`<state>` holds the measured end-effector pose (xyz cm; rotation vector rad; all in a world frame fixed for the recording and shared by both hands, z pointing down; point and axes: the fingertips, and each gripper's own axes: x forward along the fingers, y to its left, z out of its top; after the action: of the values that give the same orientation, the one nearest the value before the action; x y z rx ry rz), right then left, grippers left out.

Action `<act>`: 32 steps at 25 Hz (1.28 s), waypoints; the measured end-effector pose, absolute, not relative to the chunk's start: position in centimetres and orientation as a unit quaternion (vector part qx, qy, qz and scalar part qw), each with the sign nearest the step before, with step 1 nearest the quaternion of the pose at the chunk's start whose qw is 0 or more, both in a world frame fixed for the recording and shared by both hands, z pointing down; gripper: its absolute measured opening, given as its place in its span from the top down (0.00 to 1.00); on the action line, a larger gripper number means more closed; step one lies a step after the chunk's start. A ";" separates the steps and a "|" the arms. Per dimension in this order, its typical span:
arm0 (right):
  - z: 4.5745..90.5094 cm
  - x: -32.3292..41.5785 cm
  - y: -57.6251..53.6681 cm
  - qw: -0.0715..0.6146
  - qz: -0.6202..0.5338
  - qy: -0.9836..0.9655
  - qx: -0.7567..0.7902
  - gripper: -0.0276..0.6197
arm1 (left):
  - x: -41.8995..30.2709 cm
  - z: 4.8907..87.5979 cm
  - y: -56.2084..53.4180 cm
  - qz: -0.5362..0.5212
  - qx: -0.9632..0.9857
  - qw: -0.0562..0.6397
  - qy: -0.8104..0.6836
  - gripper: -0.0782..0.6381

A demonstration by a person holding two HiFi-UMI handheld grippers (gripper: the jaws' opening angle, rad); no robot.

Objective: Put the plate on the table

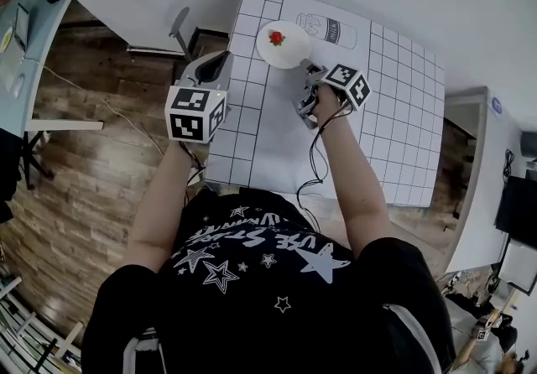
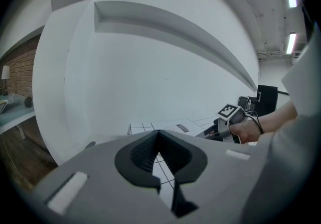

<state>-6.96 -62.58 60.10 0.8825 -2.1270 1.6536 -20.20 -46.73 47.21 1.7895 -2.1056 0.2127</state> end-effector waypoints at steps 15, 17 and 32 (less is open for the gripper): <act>50.9 -5.3 -50.7 0.032 0.565 -0.768 0.300 0.89 | -18.4 44.0 -36.7 0.050 0.697 0.154 -0.698 0.88; 49.9 -4.9 -48.9 0.009 0.563 -0.772 0.296 0.91 | -17.9 44.1 -35.4 0.045 0.704 0.155 -0.691 0.88; 44.5 -0.1 -35.1 -0.076 0.532 -0.797 0.275 0.93 | -11.2 42.7 -27.7 0.005 0.790 0.146 -0.596 0.88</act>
<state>-0.13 -35.15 44.52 0.9080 -2.6335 1.7587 -11.25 -27.67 42.67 2.2736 -1.7168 0.0135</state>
